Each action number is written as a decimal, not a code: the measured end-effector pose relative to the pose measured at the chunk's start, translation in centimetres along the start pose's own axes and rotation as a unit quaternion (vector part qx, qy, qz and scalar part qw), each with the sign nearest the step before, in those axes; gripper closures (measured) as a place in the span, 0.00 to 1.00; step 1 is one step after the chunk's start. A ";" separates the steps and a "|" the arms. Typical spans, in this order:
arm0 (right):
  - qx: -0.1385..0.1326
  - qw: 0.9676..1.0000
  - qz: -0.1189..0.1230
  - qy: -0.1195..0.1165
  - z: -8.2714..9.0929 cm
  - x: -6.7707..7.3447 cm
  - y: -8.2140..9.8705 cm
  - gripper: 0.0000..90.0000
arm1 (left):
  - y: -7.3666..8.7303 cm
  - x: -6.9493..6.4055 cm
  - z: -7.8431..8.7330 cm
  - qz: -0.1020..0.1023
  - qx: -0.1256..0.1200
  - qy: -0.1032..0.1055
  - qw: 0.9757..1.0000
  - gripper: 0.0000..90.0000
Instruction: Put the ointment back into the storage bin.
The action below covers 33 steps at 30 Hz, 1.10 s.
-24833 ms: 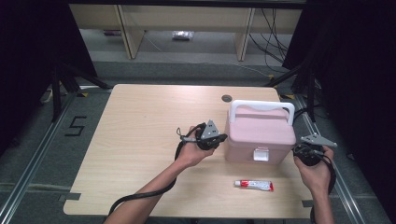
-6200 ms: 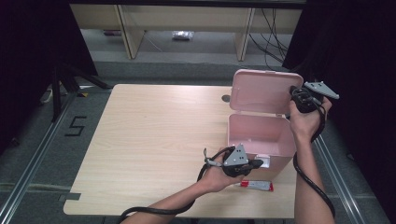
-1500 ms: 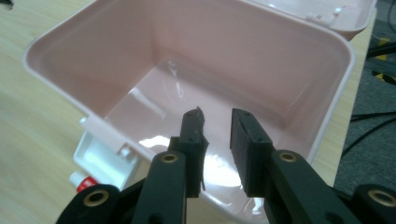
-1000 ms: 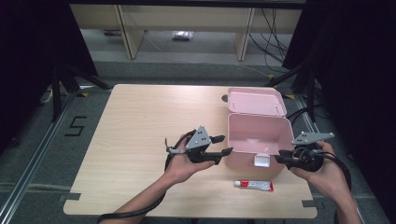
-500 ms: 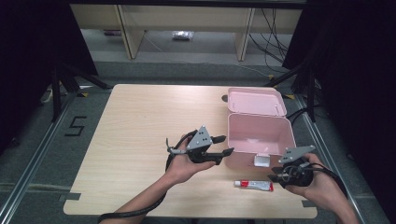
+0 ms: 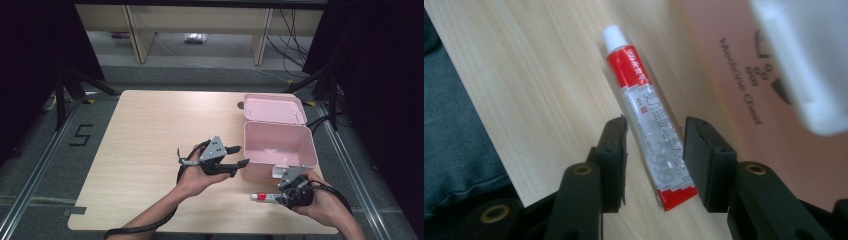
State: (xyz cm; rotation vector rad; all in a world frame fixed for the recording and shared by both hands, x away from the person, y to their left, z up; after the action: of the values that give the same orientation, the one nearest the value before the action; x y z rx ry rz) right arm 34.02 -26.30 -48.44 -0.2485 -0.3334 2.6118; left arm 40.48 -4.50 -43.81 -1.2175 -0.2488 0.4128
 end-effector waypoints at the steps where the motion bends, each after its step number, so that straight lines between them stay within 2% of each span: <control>1: 0.003 1.000 0.003 -0.001 -0.2 0.1 0.0 0.70 | 0.0 0.0 0.0 0.004 0.000 -0.002 1.000 0.54; 3: 0.006 1.000 0.006 0.000 -0.4 0.1 0.0 0.70 | 0.1 0.0 0.0 0.003 0.000 -0.002 1.000 0.54; 4: 0.010 1.000 0.027 0.005 -0.7 0.0 -0.1 0.69 | 0.1 0.1 0.0 0.003 0.000 -0.002 1.000 0.54; 5: 0.015 1.000 0.018 0.004 -0.8 0.1 -0.1 0.69 | 0.1 0.1 0.0 0.003 0.000 -0.002 1.000 0.54; 7: 0.017 0.999 0.032 0.005 -1.1 0.0 -0.2 0.68 | 0.1 0.1 0.0 0.003 0.000 -0.002 1.000 0.54; 8: 0.024 0.999 0.023 0.006 -1.2 0.2 -0.2 0.68 | 0.1 0.1 0.0 0.002 0.000 -0.002 1.000 0.54; 14: 0.029 0.999 0.040 0.010 -1.7 0.2 -0.5 0.67 | 0.2 0.2 0.1 0.002 0.002 -0.004 1.000 0.54; 15: 0.026 0.998 0.059 0.014 -1.9 0.0 -0.7 0.67 | 0.2 0.3 0.1 0.002 0.002 -0.003 1.000 0.54; 16: 0.032 0.998 0.045 0.011 -1.9 0.2 -0.6 0.67 | 0.2 0.3 0.1 0.002 0.002 -0.003 1.000 0.54; 17: 0.029 0.998 0.061 0.013 -2.1 0.0 -0.7 0.67 | 0.2 0.3 0.1 -0.001 0.002 -0.003 1.000 0.54; 18: 0.036 0.998 0.049 0.013 -2.1 0.2 -0.7 0.67 | 0.2 0.3 0.1 0.001 0.002 -0.003 1.000 0.54; 19: 0.034 0.997 0.062 0.015 -2.2 0.0 -0.8 0.67 | 0.2 0.3 0.1 0.001 0.002 -0.003 1.000 0.54; 20: 0.033 0.997 0.065 0.015 -2.3 0.0 -0.9 0.67 | 0.2 0.3 0.1 0.001 0.002 -0.004 1.000 0.54; 23: 0.035 0.997 0.065 0.015 -2.5 0.1 -1.0 0.66 | 0.2 0.4 0.1 0.001 0.001 -0.004 1.000 0.54; 25: 0.040 0.998 0.055 0.013 -2.6 0.2 -0.9 0.66 | 0.3 0.4 0.1 0.001 0.001 -0.004 1.000 0.54; 28: 0.042 0.998 0.052 0.017 -2.7 0.2 -0.9 0.66 | 0.2 0.4 0.2 0.002 0.000 -0.005 1.000 0.54; 33: 0.040 0.996 0.072 0.017 -2.8 0.0 -1.0 0.66 | 0.2 0.4 0.2 0.001 0.001 -0.004 1.000 0.54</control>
State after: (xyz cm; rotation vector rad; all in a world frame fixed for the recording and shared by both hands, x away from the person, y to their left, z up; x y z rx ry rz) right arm 35.12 -24.95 -50.87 -0.2997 -0.2062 2.7517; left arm 40.72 -4.13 -43.97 -1.2151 -0.2541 0.4197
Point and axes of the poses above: each handheld gripper's, and its own axes: z roughly backward along the jaws, y roughly out of its underside, x roughly to its left, the point moved 5 cm from there along -z, roughly forward along the jaws, and after that the axes turned 5 degrees about x, right-handed, at the moved point
